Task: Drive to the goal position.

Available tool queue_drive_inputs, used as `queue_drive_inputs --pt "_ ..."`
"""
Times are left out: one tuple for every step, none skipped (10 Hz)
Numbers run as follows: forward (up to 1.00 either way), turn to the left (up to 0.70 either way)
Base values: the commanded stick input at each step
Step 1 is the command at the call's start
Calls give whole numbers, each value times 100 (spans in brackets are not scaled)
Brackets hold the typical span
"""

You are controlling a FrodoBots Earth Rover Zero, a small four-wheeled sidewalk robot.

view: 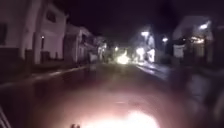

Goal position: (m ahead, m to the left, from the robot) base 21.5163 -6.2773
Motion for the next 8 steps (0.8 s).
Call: queue_drive_inputs --pt "100 0" --pt "100 0" --pt "100 0" --pt "100 0" --pt "100 0" --pt "100 0" --pt "100 0" --pt "100 0"
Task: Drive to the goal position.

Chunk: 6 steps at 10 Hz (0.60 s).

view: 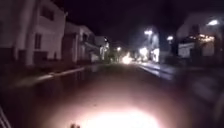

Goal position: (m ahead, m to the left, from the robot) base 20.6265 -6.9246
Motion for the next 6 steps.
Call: queue_drive_inputs --pt "100 0" --pt "100 0" --pt "100 0" --pt "100 0" --pt "100 0" --pt "100 0"
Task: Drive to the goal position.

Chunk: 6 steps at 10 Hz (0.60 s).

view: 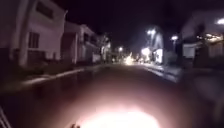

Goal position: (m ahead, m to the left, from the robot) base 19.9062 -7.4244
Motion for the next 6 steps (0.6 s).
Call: queue_drive_inputs --pt "100 0" --pt "100 0" --pt "100 0" --pt "100 0" --pt "100 0" --pt "100 0"
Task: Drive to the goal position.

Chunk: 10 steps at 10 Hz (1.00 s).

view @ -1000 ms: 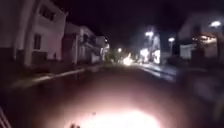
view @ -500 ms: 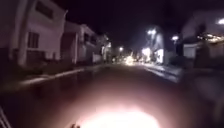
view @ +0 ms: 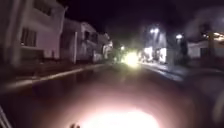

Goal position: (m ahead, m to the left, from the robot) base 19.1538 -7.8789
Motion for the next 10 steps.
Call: queue_drive_inputs --pt "100 0" --pt "100 0" --pt "100 0" --pt "100 0" --pt "100 0" --pt "100 0" --pt "100 0" --pt "100 0" --pt "100 0" --pt "100 0"
